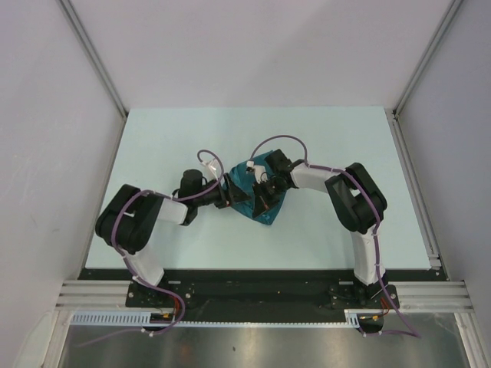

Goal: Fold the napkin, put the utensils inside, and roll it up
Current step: Roll the napkin with the utensil

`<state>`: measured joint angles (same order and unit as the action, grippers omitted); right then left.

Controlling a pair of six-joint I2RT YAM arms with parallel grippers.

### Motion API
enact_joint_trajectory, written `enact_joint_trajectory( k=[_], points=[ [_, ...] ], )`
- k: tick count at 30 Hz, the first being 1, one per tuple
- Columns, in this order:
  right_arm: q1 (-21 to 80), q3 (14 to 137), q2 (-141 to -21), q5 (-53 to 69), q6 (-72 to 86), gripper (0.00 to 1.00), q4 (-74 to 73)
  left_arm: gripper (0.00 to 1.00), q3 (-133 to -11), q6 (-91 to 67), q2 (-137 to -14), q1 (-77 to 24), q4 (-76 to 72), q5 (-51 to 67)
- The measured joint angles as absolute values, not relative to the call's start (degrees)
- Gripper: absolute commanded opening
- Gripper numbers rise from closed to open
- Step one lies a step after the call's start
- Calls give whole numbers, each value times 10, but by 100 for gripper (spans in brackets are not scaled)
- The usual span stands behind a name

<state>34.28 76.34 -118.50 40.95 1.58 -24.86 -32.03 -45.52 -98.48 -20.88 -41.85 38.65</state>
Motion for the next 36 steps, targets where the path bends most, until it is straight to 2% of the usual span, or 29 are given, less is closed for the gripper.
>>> enact_joint_trajectory(
  k=[8, 16, 24, 31, 36],
  points=[
    [342, 763, -1185, 410, 20, 5, -248, 80, -321, -435, -998, -203, -421, 359],
    [340, 759, -1180, 410, 31, 29, -245, 80, -321, -429, -1010, -188, -429, 349],
    [339, 730, -1134, 385, 30, 41, -241, 81, -321, -430, -1021, -178, -451, 349],
    [343, 730, -1131, 362, 30, 36, -232, 82, -318, -430, -1005, -171, -443, 351],
    [347, 730, -1131, 355, 29, 23, -232, 83, -318, -413, -982, -159, -415, 347]
  ],
)
